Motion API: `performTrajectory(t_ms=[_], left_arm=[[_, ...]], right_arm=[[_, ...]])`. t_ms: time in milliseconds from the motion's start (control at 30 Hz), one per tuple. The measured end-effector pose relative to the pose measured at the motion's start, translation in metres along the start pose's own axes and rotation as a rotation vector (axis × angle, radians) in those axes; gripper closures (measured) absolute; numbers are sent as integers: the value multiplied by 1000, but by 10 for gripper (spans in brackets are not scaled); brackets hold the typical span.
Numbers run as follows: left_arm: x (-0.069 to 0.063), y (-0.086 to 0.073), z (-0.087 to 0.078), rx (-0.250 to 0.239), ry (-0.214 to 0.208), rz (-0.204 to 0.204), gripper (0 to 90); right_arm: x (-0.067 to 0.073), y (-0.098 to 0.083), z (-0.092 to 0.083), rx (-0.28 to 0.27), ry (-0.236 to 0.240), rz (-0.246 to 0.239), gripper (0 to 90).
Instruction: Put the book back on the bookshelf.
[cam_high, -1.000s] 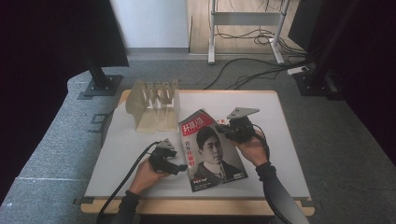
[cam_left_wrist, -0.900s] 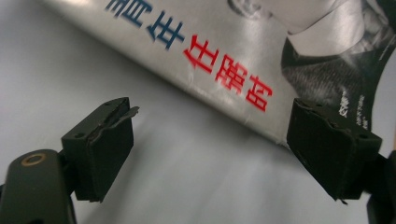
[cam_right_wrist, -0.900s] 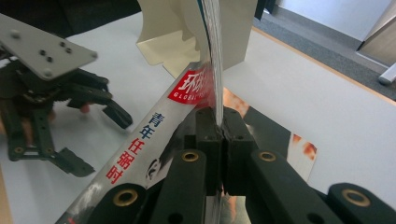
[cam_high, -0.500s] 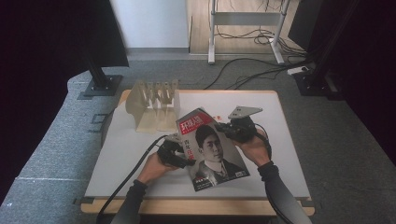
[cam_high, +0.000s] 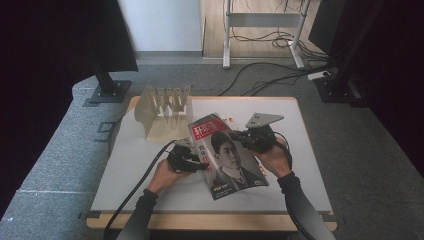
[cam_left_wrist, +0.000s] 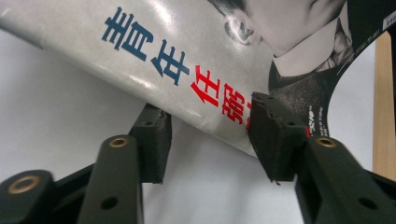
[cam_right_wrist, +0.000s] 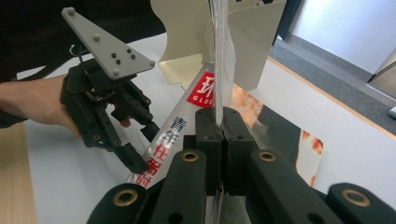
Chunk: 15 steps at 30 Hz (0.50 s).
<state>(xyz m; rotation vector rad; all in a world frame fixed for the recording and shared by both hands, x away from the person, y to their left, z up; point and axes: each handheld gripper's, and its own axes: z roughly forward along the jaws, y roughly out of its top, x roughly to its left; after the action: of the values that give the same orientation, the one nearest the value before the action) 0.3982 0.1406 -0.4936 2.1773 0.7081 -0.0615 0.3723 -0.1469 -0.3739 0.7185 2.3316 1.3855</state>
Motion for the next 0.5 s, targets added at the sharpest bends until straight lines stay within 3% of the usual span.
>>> performTrajectory(t_ms=[167, 500], left_arm=[[1, 4, -3, -2, -12, -12, 578], [-7, 15, -14, -44, -7, 19, 709]], right_arm=[[1, 2, -2, -7, -7, -15, 862], [1, 3, -5, -18, -31, -23, 862]])
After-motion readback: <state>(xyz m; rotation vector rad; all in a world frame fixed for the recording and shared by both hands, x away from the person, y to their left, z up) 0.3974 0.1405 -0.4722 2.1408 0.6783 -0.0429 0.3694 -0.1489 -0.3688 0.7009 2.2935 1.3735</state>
